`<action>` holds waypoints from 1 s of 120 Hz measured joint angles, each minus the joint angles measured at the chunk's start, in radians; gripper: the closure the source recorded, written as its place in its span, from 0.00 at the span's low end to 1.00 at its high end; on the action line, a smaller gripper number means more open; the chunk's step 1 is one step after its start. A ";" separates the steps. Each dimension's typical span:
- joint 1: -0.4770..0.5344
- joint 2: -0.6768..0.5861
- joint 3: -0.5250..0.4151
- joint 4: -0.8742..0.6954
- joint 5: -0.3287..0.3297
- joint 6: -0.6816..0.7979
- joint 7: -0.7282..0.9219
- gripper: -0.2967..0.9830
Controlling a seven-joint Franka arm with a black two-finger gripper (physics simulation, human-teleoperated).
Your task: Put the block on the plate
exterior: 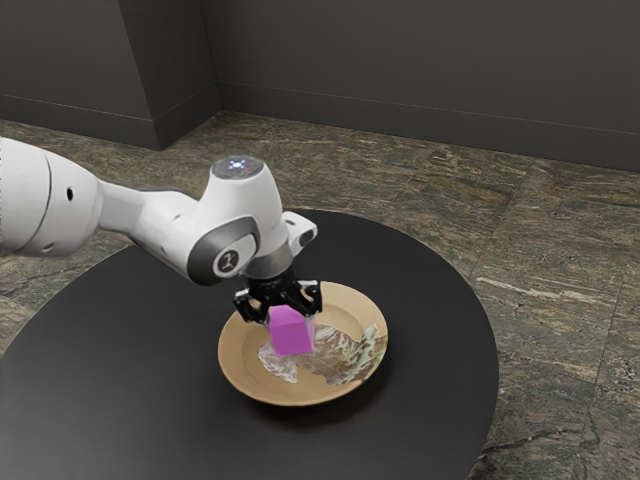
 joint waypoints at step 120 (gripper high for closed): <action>0.064 -0.149 -0.061 0.355 -0.017 -0.496 0.388 0.24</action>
